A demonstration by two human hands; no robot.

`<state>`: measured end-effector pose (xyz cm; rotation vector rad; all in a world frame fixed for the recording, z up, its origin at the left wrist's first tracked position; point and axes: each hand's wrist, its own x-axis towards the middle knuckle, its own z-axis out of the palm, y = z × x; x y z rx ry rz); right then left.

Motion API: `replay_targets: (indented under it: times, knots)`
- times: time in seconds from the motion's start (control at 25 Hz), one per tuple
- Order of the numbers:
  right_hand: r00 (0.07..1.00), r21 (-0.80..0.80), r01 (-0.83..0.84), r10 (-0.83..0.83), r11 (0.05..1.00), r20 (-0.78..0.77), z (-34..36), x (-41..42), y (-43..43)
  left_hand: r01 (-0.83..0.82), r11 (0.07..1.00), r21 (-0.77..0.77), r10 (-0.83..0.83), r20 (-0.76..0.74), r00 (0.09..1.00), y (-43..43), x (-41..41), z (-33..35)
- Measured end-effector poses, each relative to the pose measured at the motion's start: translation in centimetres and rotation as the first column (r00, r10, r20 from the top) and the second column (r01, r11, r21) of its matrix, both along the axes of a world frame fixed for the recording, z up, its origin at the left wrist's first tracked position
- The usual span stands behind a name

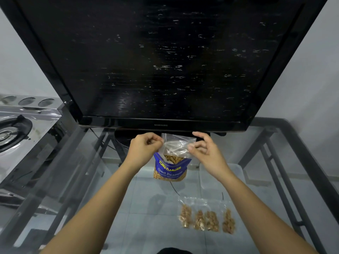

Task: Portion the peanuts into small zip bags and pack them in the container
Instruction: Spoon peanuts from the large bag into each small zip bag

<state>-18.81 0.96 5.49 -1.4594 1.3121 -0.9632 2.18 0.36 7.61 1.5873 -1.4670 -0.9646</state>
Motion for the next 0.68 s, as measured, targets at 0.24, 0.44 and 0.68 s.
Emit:
replay_targets:
  times: [0.24,0.44,0.68]
  knots:
    - [0.971,-0.166,0.029,-0.067,0.986,-0.229,0.4,0.3,-0.4,0.02,0.997,0.078,-0.017,-0.044,0.999,-0.6,0.4,-0.4]
    - [0.749,-0.28,-0.298,0.042,0.913,-0.661,0.7,2.3,-0.2,0.111,0.989,0.102,-0.099,-0.115,0.988,-0.9,-0.7,0.0]
    - [0.84,-0.441,-0.182,-0.094,0.879,-0.534,-0.8,2.6,-1.0,0.143,0.978,0.149,-0.125,-0.127,0.984,-2.0,-0.7,-0.4]
